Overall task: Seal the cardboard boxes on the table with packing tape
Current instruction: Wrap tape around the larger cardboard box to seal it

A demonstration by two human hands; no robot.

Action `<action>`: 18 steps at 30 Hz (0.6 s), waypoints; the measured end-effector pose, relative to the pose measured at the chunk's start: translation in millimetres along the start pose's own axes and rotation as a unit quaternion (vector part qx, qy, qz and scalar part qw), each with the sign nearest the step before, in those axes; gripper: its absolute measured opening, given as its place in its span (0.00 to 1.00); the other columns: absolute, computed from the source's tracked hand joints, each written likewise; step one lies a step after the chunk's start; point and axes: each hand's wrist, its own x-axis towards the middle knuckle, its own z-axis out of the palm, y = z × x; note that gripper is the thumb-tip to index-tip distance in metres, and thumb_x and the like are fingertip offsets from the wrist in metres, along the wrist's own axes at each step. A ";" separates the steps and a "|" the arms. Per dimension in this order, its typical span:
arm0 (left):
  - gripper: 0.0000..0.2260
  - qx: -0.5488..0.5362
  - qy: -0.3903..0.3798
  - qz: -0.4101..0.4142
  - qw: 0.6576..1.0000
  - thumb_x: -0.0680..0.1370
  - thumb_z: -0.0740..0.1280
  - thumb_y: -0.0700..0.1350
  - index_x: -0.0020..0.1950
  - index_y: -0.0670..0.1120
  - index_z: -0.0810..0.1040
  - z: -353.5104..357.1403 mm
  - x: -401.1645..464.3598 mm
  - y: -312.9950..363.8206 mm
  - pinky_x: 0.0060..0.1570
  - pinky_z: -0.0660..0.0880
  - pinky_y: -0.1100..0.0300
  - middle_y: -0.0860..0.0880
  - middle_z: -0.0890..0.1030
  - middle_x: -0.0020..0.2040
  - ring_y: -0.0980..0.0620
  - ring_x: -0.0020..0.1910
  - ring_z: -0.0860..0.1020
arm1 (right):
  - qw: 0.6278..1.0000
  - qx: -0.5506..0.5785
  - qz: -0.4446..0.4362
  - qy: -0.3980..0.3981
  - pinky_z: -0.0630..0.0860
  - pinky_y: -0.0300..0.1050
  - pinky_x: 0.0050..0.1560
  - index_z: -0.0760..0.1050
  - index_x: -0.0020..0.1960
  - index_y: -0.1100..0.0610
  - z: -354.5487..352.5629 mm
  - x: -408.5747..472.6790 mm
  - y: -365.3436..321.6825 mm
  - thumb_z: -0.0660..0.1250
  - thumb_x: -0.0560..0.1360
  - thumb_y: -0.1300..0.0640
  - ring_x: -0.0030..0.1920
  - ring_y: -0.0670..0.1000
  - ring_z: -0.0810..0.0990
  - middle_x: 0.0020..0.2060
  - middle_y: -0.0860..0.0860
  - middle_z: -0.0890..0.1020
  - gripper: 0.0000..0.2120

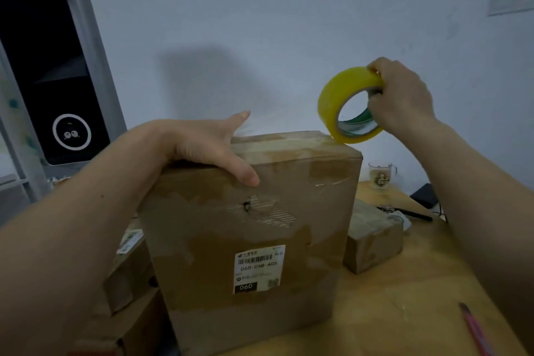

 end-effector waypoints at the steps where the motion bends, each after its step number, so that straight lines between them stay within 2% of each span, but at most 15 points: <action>1: 0.66 -0.001 -0.003 0.002 1.000 0.50 0.77 0.68 0.79 0.63 0.39 -0.7 -0.8 1.5 0.65 0.64 0.61 0.58 0.52 0.80 0.55 0.73 0.61 | 1.000 -0.009 -0.005 -0.004 0.66 0.50 0.44 0.71 0.63 0.56 0.7 1.4 3.3 0.58 0.77 0.65 0.53 0.64 0.74 0.57 0.59 0.76 0.16; 3: 0.66 -0.005 -0.005 0.007 1.000 0.51 0.77 0.67 0.79 0.64 0.40 -0.8 -1.9 3.2 0.66 0.66 0.60 0.58 0.54 0.80 0.55 0.72 0.63 | 0.998 -0.060 -0.021 -0.020 0.65 0.50 0.44 0.71 0.64 0.55 2.0 4.5 11.5 0.59 0.76 0.65 0.54 0.64 0.74 0.56 0.59 0.75 0.17; 6: 0.63 -0.020 -0.010 0.024 0.999 0.54 0.78 0.66 0.79 0.66 0.42 3.5 -2.6 -0.5 0.61 0.68 0.61 0.58 0.58 0.77 0.56 0.66 0.66 | 0.986 -0.148 -0.031 -0.071 0.65 0.52 0.43 0.72 0.64 0.55 10.9 -0.9 28.9 0.59 0.75 0.68 0.56 0.64 0.72 0.55 0.60 0.73 0.20; 10: 0.59 -0.087 0.002 0.037 0.996 0.53 0.78 0.64 0.77 0.70 0.47 14.9 -3.0 -4.2 0.51 0.76 0.64 0.54 0.70 0.66 0.58 0.56 0.77 | 0.978 -0.084 0.036 -0.190 0.68 0.50 0.45 0.73 0.60 0.55 43.5 -40.5 38.4 0.58 0.76 0.66 0.54 0.62 0.74 0.55 0.58 0.74 0.16; 12: 0.58 -0.101 0.018 0.048 0.994 0.53 0.78 0.64 0.76 0.71 0.49 17.0 -3.7 -4.7 0.48 0.79 0.64 0.56 0.72 0.61 0.57 0.52 0.80 | 0.979 -0.077 0.052 -0.181 0.67 0.50 0.43 0.72 0.60 0.55 53.9 -53.8 42.0 0.58 0.76 0.66 0.52 0.61 0.73 0.53 0.58 0.73 0.15; 14: 0.56 -0.104 0.038 0.059 0.992 0.53 0.78 0.64 0.75 0.72 0.51 16.9 -5.9 -6.2 0.47 0.79 0.66 0.56 0.73 0.60 0.57 0.52 0.80 | 0.983 -0.059 0.061 -0.160 0.67 0.49 0.42 0.71 0.61 0.55 53.6 -52.1 44.6 0.58 0.76 0.66 0.51 0.61 0.73 0.54 0.58 0.73 0.16; 16: 0.56 -0.109 0.056 0.067 0.990 0.52 0.78 0.65 0.75 0.73 0.52 16.8 -11.4 -9.9 0.45 0.77 0.69 0.57 0.73 0.60 0.58 0.52 0.79 | 0.980 0.052 0.109 -0.159 0.68 0.49 0.42 0.74 0.59 0.55 49.3 -49.0 46.3 0.60 0.76 0.66 0.50 0.60 0.74 0.53 0.57 0.75 0.14; 17: 0.56 -0.114 0.069 0.073 0.988 0.52 0.78 0.65 0.74 0.73 0.53 17.3 -15.4 -12.3 0.45 0.76 0.70 0.57 0.72 0.60 0.59 0.53 0.78 | 0.967 0.145 0.152 -0.147 0.70 0.49 0.42 0.75 0.55 0.56 47.1 -49.6 46.1 0.61 0.77 0.66 0.49 0.59 0.75 0.51 0.56 0.77 0.10; 18: 0.55 -0.118 0.084 0.080 0.986 0.52 0.78 0.66 0.74 0.74 0.52 18.7 -20.2 -15.1 0.46 0.74 0.69 0.59 0.71 0.60 0.60 0.55 0.76 | 0.938 0.246 0.209 -0.128 0.73 0.50 0.42 0.76 0.51 0.57 43.9 -52.7 43.4 0.62 0.77 0.66 0.49 0.59 0.76 0.48 0.56 0.79 0.07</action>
